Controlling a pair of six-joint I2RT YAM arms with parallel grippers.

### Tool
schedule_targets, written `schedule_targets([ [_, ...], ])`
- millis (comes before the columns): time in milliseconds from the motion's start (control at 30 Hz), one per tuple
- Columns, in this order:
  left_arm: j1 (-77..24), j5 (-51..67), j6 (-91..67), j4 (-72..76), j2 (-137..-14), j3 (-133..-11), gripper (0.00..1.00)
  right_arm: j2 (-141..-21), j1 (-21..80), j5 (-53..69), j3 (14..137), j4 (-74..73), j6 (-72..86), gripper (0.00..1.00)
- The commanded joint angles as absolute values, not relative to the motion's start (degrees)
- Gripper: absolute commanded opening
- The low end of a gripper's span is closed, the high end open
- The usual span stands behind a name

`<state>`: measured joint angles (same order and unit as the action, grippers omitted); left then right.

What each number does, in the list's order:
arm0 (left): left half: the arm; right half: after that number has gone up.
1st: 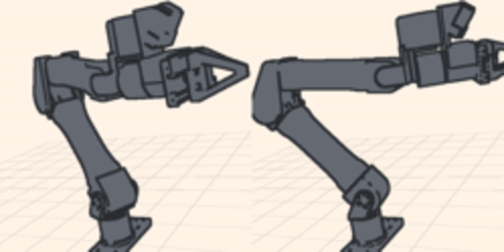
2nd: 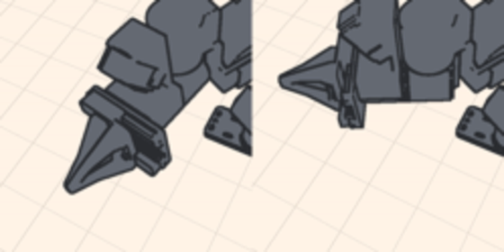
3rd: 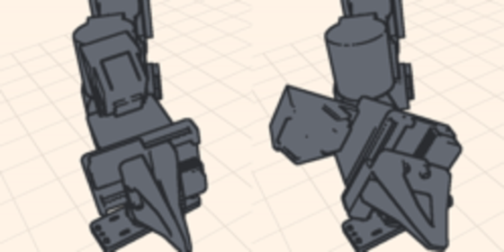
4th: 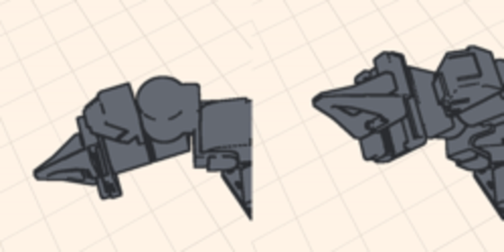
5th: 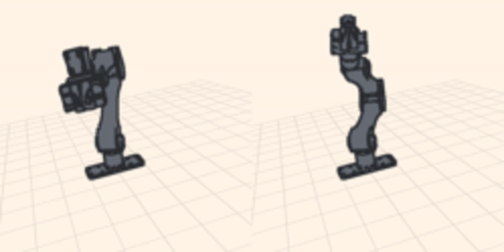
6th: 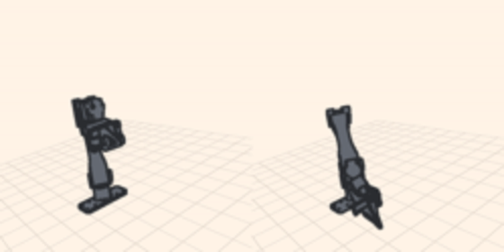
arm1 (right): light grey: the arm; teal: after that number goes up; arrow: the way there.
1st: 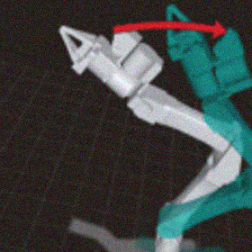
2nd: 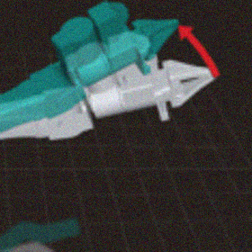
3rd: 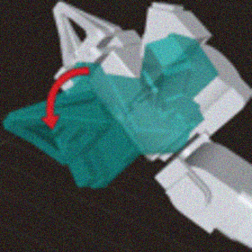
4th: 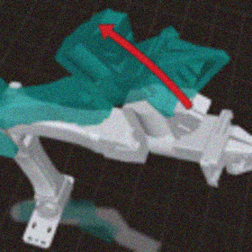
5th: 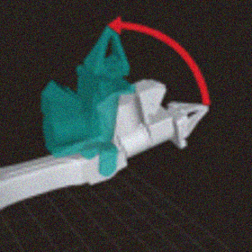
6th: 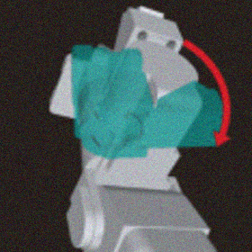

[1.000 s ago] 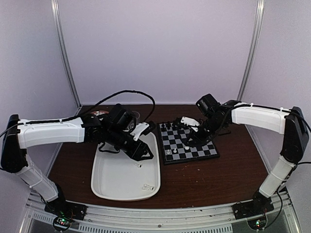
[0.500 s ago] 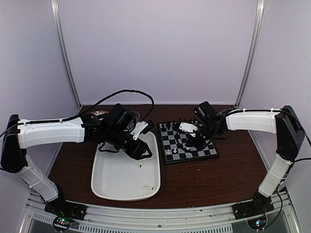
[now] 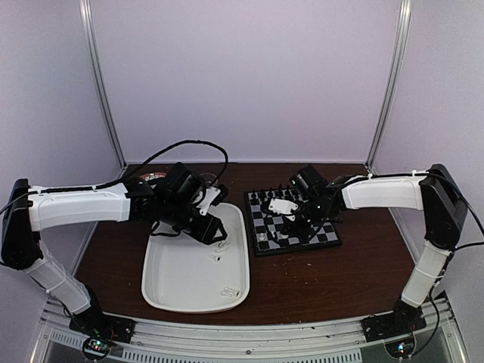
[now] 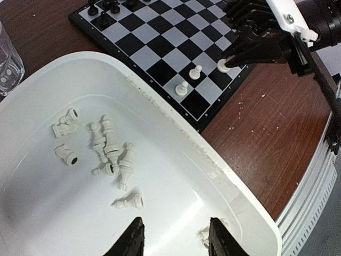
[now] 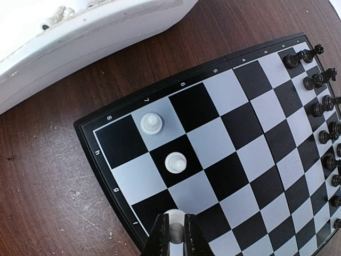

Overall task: Set up the chess pieces on the board
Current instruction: Place the bishop on c1.

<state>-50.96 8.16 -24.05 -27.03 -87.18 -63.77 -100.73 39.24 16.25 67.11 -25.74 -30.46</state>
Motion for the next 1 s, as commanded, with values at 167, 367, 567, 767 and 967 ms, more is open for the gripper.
schedule_targets([
  [167,-50.10,6.34,-25.09,-24.78,-84.93,-62.96,0.42,-101.17,39.92,15.29,67.72,-26.41,-30.76,0.01],
  [367,-49.94,6.11,-24.83,-25.16,-85.05,-63.60,0.42,-100.41,39.90,14.98,67.39,-26.79,-30.76,0.01],
  [567,-49.83,6.20,-24.87,-25.45,-85.25,-63.81,0.42,-101.35,39.98,15.22,67.49,-26.89,-30.72,0.02],
  [767,-49.74,6.11,-25.00,-25.27,-85.24,-63.51,0.42,-102.64,40.40,15.44,67.51,-26.94,-30.63,0.03],
  [967,-49.74,6.49,-25.22,-25.07,-85.41,-63.20,0.41,-103.34,40.93,15.32,67.58,-26.85,-30.59,0.03],
])
